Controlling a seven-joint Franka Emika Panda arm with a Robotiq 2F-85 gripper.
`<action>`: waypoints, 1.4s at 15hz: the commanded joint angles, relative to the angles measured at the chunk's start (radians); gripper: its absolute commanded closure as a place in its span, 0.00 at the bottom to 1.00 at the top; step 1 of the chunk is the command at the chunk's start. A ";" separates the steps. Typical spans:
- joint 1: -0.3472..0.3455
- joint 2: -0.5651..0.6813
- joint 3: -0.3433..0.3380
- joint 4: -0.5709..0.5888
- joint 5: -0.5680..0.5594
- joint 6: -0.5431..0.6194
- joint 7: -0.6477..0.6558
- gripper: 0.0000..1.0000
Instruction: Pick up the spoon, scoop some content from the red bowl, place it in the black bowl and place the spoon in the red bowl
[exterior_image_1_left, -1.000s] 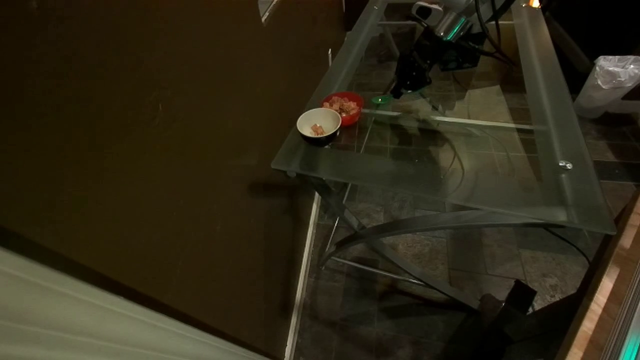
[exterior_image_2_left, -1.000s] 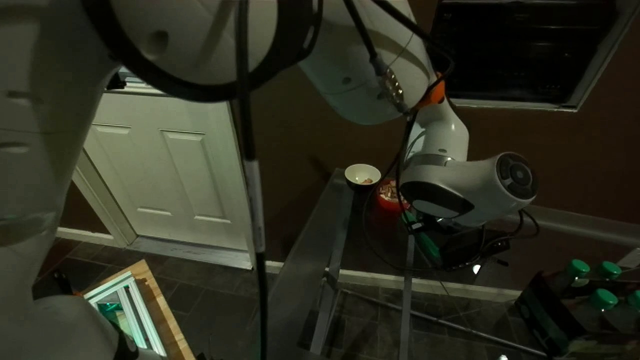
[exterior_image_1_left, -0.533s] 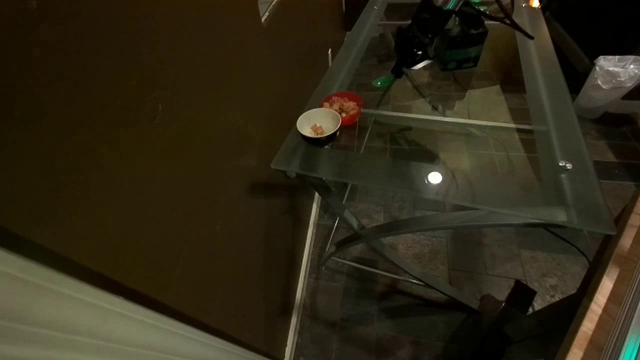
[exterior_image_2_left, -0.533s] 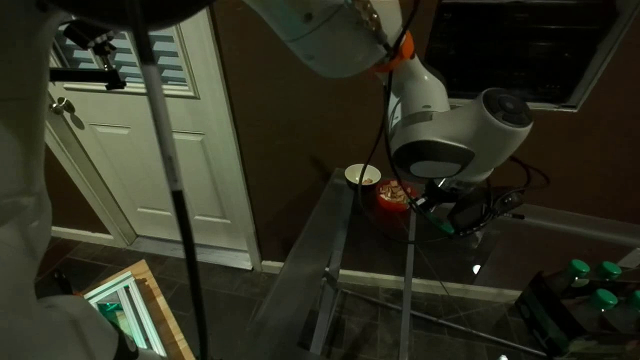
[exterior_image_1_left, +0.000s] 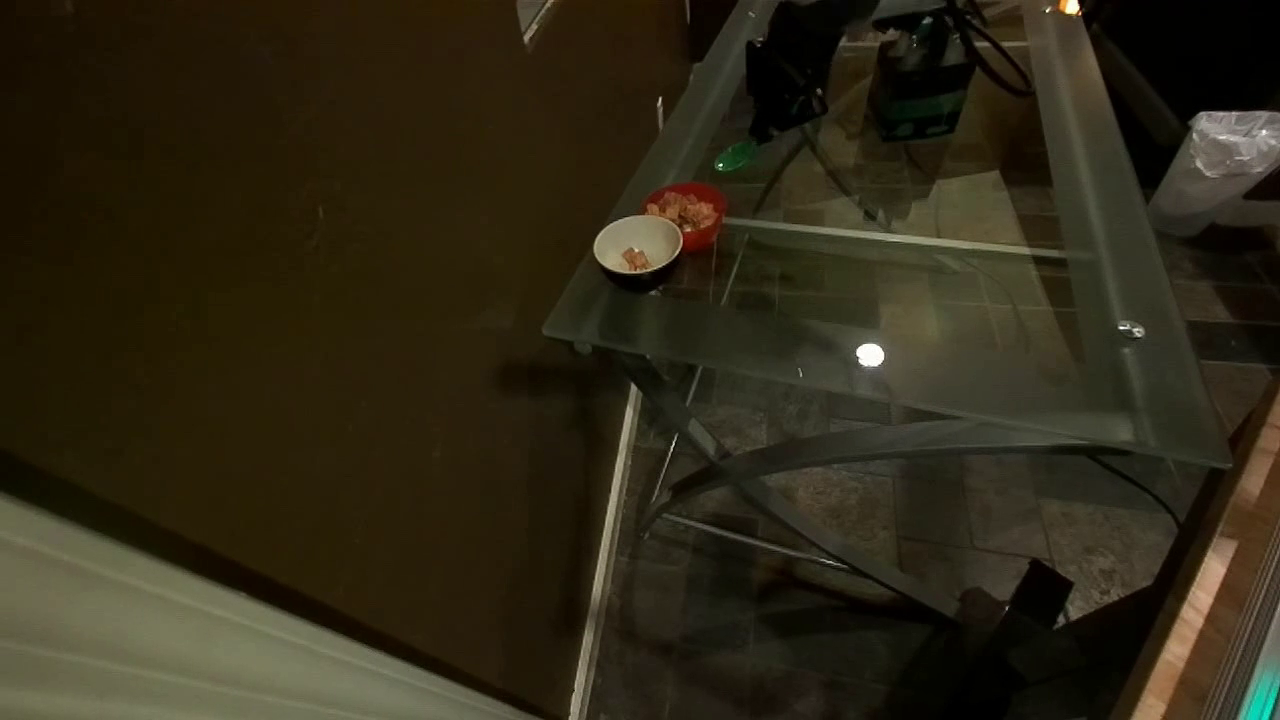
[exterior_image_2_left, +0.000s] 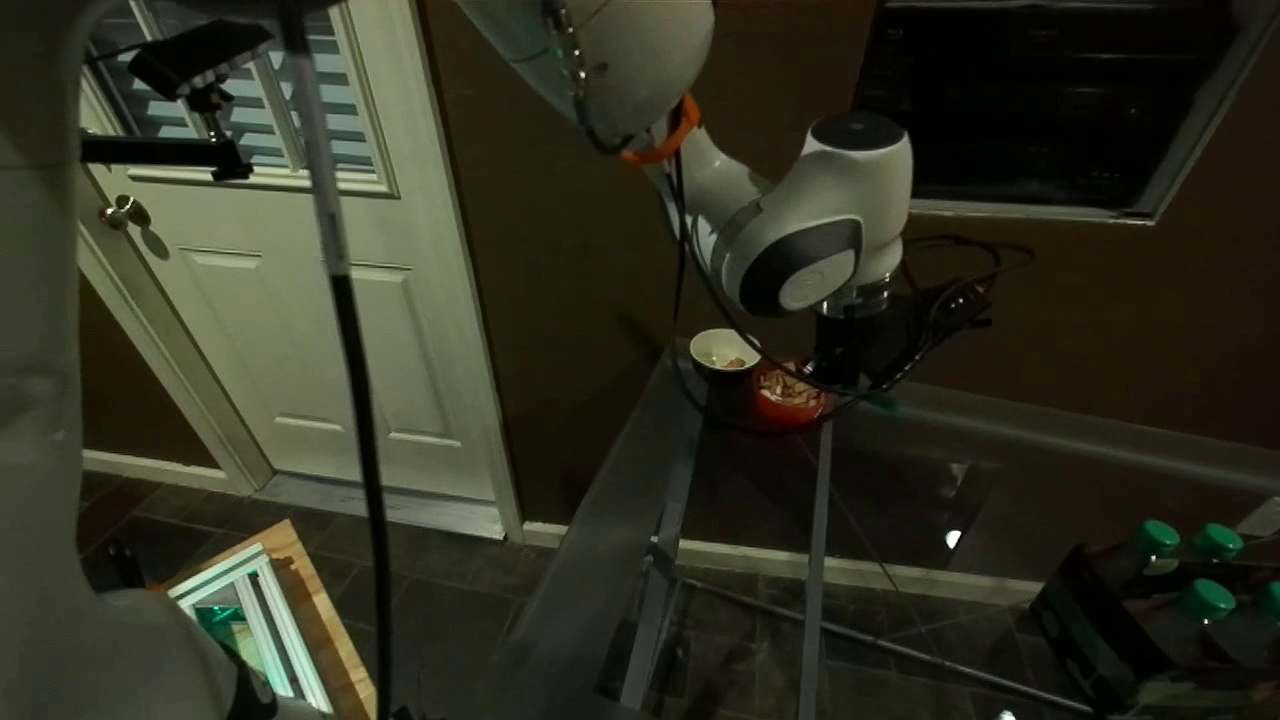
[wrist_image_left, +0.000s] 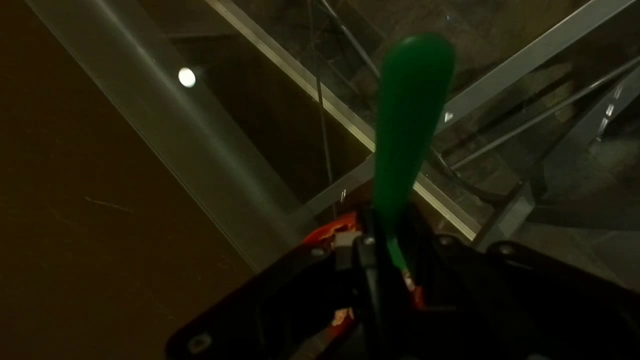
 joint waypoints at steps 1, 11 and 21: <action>0.052 0.002 -0.038 -0.009 -0.212 0.020 0.171 0.96; 0.013 0.013 0.006 0.018 -0.242 -0.012 0.209 0.96; 0.100 0.136 -0.032 0.261 -0.499 -0.291 0.469 0.96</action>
